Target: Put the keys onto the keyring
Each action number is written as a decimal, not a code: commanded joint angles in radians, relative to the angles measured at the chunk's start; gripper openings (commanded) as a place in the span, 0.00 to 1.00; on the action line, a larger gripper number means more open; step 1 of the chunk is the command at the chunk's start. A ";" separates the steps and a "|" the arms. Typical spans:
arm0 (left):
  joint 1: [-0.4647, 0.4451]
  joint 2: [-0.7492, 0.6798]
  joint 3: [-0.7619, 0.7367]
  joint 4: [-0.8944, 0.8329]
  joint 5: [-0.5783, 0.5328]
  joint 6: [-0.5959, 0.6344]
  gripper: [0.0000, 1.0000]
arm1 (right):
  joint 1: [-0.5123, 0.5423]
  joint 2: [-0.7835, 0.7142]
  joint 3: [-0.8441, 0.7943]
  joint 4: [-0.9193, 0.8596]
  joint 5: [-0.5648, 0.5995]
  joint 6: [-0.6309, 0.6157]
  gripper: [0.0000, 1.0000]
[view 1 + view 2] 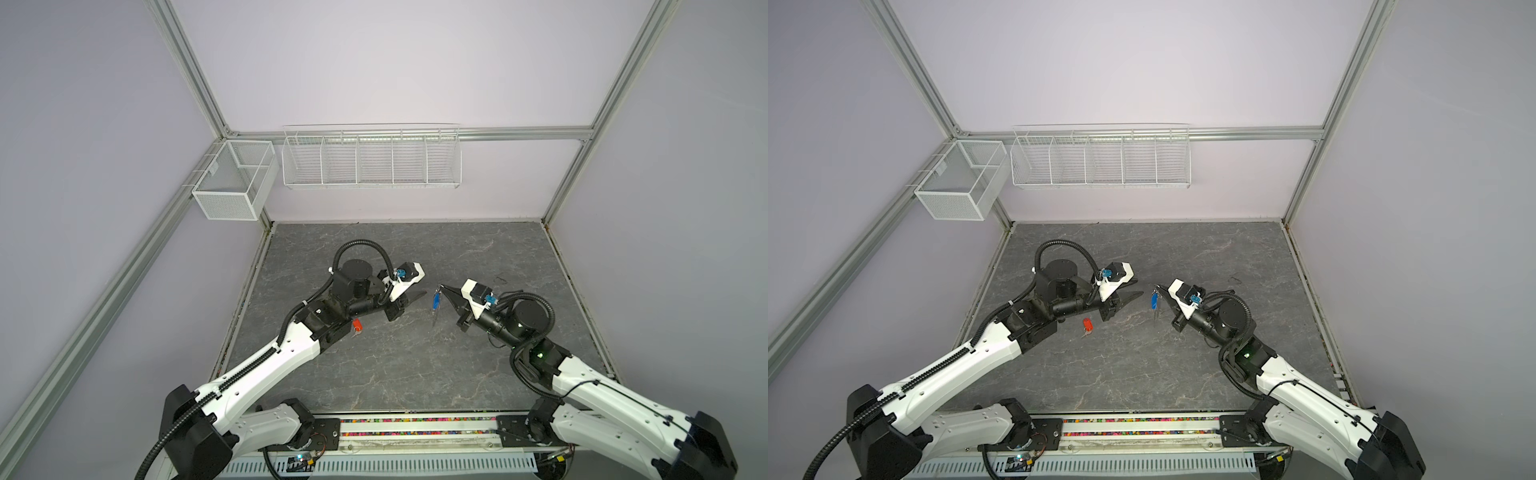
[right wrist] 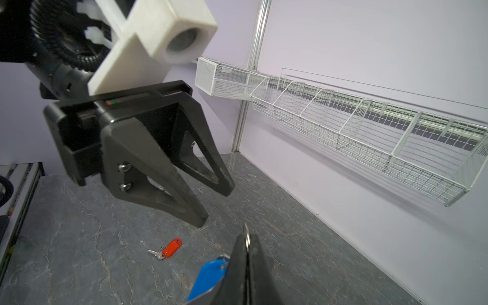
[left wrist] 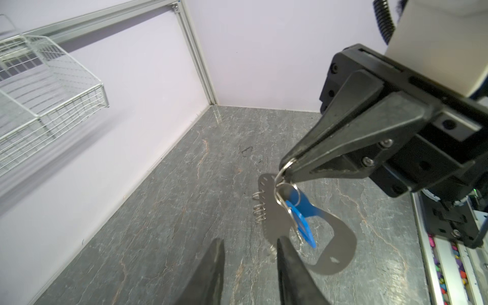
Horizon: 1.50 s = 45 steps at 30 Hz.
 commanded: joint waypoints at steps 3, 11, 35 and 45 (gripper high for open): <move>0.020 0.056 0.086 -0.097 0.178 0.103 0.34 | -0.014 0.000 -0.007 0.051 -0.097 0.007 0.07; 0.021 0.083 0.104 -0.104 0.252 0.122 0.31 | -0.022 0.004 -0.005 0.051 -0.168 0.018 0.07; 0.027 0.050 0.095 -0.125 0.278 0.166 0.09 | -0.023 0.054 0.020 0.045 -0.273 0.038 0.07; 0.027 0.062 0.155 -0.231 0.241 0.202 0.00 | -0.022 0.058 0.039 -0.019 -0.194 0.017 0.25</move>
